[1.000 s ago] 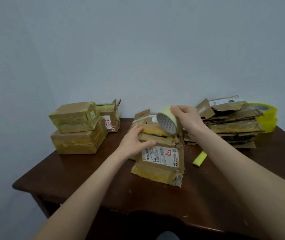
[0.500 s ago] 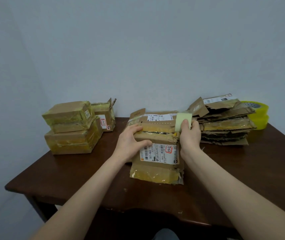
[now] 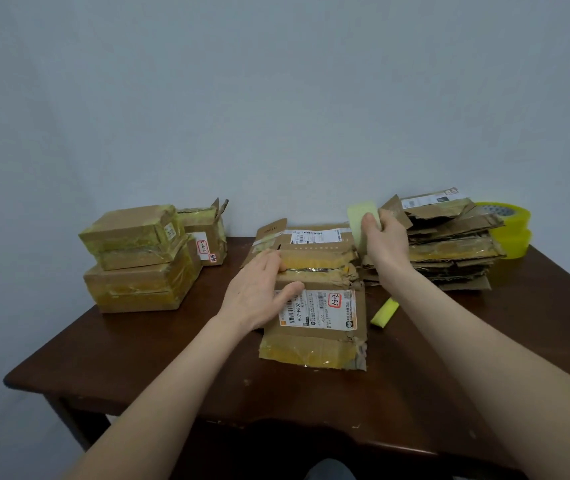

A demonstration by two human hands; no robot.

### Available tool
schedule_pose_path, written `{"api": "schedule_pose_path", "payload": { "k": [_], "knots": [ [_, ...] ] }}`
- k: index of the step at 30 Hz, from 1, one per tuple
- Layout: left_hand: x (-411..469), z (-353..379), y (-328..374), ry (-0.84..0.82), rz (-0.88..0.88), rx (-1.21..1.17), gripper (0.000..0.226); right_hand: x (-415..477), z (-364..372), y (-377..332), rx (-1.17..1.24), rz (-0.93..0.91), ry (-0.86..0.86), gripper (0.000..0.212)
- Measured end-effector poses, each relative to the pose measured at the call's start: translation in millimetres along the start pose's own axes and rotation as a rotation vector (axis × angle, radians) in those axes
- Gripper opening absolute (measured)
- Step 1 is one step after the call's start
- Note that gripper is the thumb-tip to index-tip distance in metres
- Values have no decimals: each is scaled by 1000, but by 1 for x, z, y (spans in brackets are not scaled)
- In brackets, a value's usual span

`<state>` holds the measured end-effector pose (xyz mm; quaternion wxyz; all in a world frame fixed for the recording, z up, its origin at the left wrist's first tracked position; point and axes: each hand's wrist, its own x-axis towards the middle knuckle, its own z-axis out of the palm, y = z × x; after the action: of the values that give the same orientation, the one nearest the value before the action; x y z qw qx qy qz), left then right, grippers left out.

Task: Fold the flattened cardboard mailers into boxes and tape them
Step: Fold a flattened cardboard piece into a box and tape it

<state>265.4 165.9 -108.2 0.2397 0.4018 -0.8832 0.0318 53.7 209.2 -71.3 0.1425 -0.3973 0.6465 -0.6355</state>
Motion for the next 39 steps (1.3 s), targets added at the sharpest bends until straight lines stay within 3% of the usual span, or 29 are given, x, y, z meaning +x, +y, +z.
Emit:
{"api": "schedule_pose_path", "payload": {
  "k": [4,8,13,19,21,27,31,33,35,39],
  "knots": [
    [-4,4,-9,47,56,25,66,8,8,12,-200,66,-92,40],
    [-3,12,-16,6,74,81,67,7,8,25,-175,102,-179,27],
    [-2,10,-16,-27,95,76,74,2,10,28,-138,85,-171,27],
    [-2,3,0,-81,-88,-135,73,-12,15,29,-145,62,-88,21],
    [-2,2,1,-51,-90,-174,70,-16,15,29,-83,79,-78,15],
    [-4,1,-9,-24,-11,-226,37,-19,9,29,-56,91,-133,25],
    [-3,2,-15,-32,-8,-270,31,-4,-3,7,-214,-43,-57,20],
    [-3,0,-15,-35,6,-276,31,1,-9,-17,-129,-116,-25,31],
    [-3,-1,-17,-45,19,-281,32,2,-9,-42,9,-143,-103,33],
    [-3,-3,-23,-35,49,-324,40,-5,13,-59,-106,-86,-439,35]
  ]
}}
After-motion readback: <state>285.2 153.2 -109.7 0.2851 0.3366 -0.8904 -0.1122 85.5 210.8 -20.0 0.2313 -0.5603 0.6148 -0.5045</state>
